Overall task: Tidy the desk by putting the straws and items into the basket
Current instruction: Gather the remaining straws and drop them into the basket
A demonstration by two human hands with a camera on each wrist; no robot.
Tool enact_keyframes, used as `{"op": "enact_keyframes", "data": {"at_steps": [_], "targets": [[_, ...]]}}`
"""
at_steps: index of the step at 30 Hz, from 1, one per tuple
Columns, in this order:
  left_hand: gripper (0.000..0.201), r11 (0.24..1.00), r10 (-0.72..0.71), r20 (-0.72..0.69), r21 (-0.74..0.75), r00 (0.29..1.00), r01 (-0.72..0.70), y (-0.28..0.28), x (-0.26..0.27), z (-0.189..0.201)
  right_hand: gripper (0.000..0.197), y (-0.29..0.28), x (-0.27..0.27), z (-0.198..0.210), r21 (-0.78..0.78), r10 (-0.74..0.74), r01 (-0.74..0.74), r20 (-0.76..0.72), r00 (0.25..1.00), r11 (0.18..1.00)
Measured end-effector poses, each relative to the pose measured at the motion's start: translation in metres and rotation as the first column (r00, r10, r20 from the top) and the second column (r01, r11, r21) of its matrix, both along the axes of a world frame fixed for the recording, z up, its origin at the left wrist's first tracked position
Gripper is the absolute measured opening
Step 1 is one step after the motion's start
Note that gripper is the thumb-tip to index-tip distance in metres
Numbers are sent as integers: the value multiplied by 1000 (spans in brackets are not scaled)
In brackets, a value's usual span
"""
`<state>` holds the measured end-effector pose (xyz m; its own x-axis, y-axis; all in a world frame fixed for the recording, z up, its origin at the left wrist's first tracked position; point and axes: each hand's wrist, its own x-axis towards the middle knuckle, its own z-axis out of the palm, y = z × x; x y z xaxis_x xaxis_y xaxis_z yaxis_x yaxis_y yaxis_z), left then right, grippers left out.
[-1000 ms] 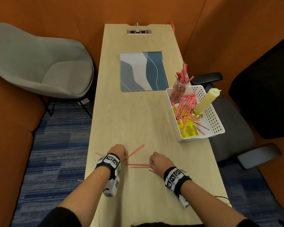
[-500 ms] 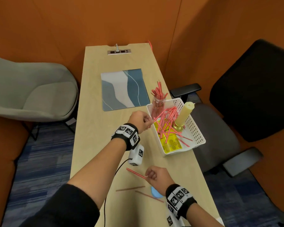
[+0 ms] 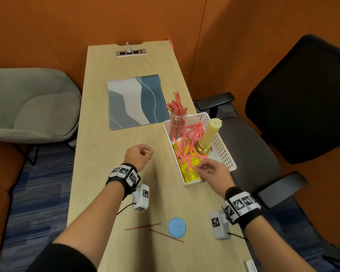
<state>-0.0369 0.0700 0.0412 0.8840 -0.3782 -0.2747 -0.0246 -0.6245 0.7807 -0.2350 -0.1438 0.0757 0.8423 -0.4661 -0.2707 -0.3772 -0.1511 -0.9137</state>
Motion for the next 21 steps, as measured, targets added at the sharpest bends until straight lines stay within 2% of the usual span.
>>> {"op": "enact_keyframes", "data": {"at_steps": [3,6,10,13,14,16,17,19,21], "targets": [[7,998,-55,-110,31,992,59,32,-24,-18,7,-11,18,7,109,-89,84,41,995,991],[6,994,-76,-133,72,988,86,58,-48,-29,13,-3,27,3,143,-114,106,47,992,984],[11,955,-244,-244,105,938,276,90,-77,-38,13,39,21,-15,109,57,-53,-30,998,993],[19,914,-335,-289,129,897,384,105,-95,-49,12,83,8,-35,54,311,-306,-149,939,950],[20,903,-350,-297,145,888,405,108,-100,-52,12,97,4,-42,9,418,-425,-208,885,905],[21,868,-394,-326,177,860,465,111,-107,-58,8,124,-5,-54,-127,574,-671,-418,704,731],[22,850,-410,-341,195,846,490,112,-108,-59,9,136,-9,-58,-194,574,-755,-540,615,626],[18,824,-414,-351,247,840,510,111,-108,-60,17,156,-17,-66,-265,507,-849,-706,494,458],[10,802,-429,-336,286,839,524,110,-108,-59,22,171,-22,-73,-297,452,-879,-769,452,373]]}}
